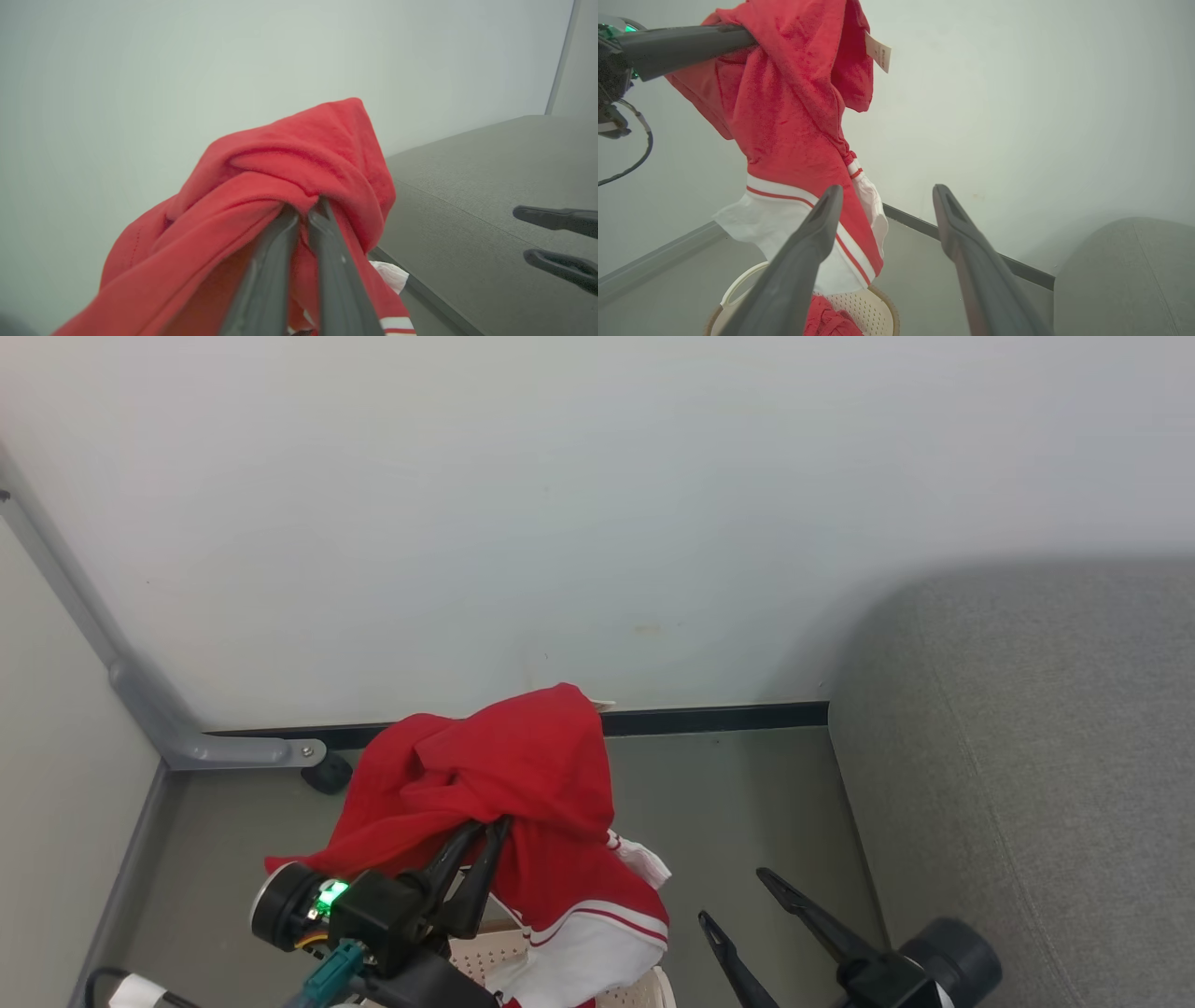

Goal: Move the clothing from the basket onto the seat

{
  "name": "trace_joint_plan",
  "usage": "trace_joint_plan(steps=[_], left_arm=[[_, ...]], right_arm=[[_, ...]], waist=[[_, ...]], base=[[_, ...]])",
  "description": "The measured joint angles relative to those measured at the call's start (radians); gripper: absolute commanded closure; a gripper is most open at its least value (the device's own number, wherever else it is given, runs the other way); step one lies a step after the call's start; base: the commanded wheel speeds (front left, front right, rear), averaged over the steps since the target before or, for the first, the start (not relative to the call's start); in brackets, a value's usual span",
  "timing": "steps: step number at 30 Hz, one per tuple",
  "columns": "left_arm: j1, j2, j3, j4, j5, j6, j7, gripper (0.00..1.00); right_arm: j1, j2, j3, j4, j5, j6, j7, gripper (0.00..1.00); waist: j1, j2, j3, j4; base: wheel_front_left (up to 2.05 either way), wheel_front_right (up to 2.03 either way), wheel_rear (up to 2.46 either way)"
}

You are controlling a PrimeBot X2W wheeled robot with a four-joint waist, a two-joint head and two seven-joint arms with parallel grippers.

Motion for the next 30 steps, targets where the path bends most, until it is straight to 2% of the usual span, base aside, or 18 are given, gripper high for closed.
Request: trace_joint_plan(steps=[12,24,30], left_arm=[[-0.01,0.056,-0.142,-0.109,-0.061,0.0,0.0,1.0],[-0.057,0.117,-0.268,-0.159,-0.073,0.0,0.0,1.0],[-0.076,0.14,-0.342,-0.176,-0.1,0.0,0.0,1.0]], right_arm=[[-0.128,-0.034,0.117,0.034,-0.083,0.018,0.0,0.0],[-0.217,-0.067,0.268,0.065,-0.042,0.021,0.0,0.0],[-0.244,-0.052,0.281,0.094,-0.008,0.021,0.0,0.0]], waist=[[0.0,0.0,0.02,0.004],[0.0,0.0,0.03,0.015],[0.0,0.0,0.035,0.014]], base=[[0.0,0.0,0.0],[0.0,0.0,0.0],[0.0,0.0,0.0]])
